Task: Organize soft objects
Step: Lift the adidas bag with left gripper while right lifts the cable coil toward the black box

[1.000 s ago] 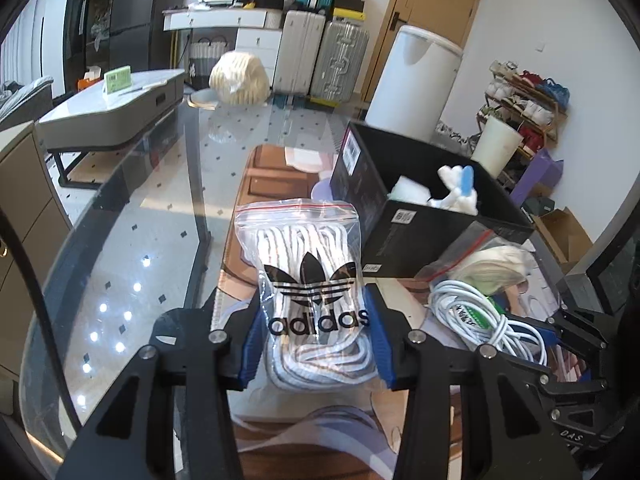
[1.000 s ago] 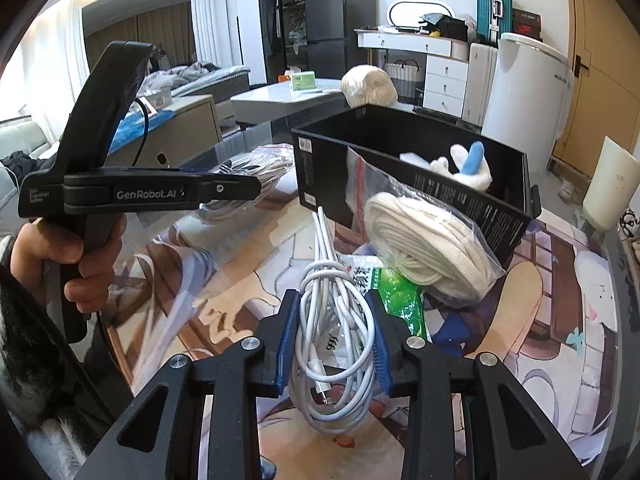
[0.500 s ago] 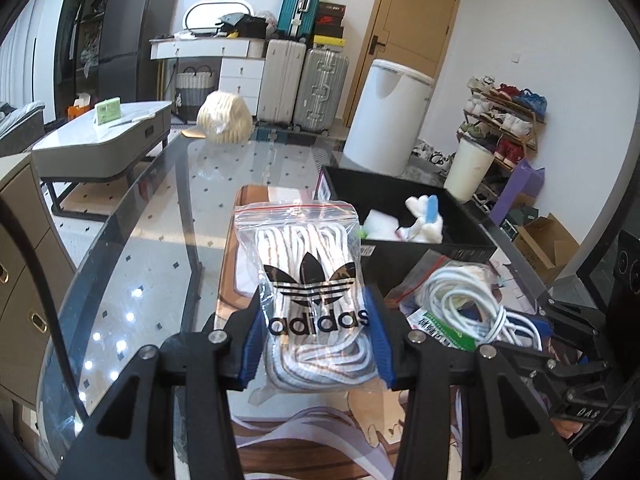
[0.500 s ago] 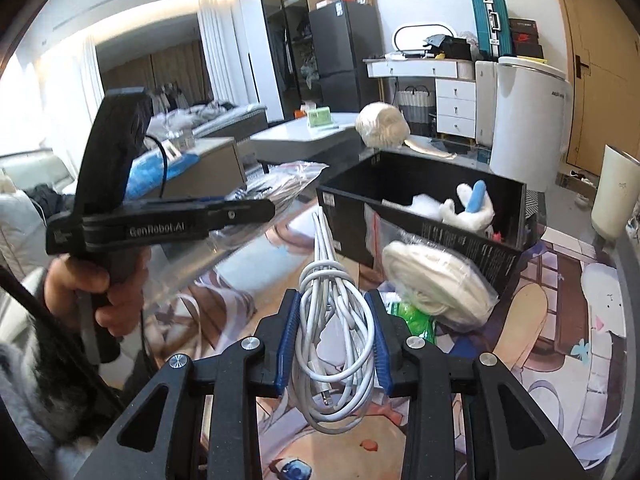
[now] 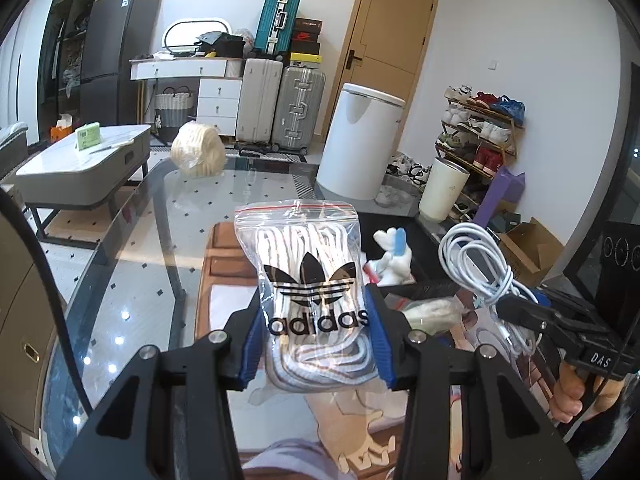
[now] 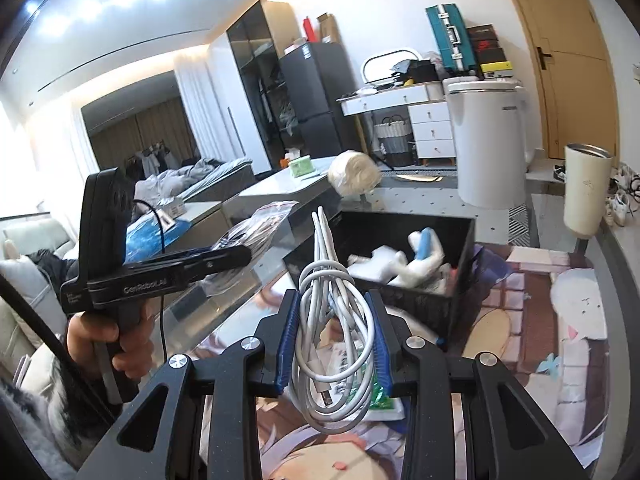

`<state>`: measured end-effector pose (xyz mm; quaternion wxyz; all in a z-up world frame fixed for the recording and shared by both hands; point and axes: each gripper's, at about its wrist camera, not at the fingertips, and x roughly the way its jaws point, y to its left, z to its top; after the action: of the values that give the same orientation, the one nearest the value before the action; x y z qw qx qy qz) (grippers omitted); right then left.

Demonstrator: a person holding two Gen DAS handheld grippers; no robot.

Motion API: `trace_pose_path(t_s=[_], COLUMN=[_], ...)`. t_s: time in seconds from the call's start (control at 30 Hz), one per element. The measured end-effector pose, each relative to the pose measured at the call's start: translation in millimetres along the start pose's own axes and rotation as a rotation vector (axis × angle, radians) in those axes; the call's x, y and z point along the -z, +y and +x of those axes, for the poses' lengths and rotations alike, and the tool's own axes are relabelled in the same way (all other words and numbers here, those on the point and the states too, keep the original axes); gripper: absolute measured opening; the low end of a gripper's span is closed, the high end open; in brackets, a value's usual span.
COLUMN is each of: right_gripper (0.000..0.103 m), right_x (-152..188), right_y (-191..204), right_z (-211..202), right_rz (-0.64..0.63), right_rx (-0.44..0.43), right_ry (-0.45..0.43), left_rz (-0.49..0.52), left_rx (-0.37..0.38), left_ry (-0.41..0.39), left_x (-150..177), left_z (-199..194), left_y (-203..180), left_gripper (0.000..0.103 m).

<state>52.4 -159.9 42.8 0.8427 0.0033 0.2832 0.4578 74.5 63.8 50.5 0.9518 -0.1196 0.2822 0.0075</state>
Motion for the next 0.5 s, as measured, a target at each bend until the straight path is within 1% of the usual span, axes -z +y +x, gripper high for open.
trace_pose_path(t_s=[0.23, 0.37, 0.5], right_gripper=[0.033, 0.033, 0.033], right_x=[-21.6, -33.8, -44.2], right_y=[-13.1, -16.7, -22.2], right_z=[-5.1, -3.7, 5.3], right_rz=[0.002, -0.018, -0.037], right_rx=[0.04, 0.061, 0.072], right_ry=[-0.043, -0.05, -0.033], left_rz=[0.035, 0.054, 0.079], left_rx=[0.016, 0.031, 0.041], left_ry=[-0.016, -0.029, -0.021], left_x=[-14.7, -22.3, -27.2], left_z=[6.2, 11.2, 19.9], left_y=[-9.2, -13.1, -18.9], left_gripper=[0.045, 0.045, 0.045])
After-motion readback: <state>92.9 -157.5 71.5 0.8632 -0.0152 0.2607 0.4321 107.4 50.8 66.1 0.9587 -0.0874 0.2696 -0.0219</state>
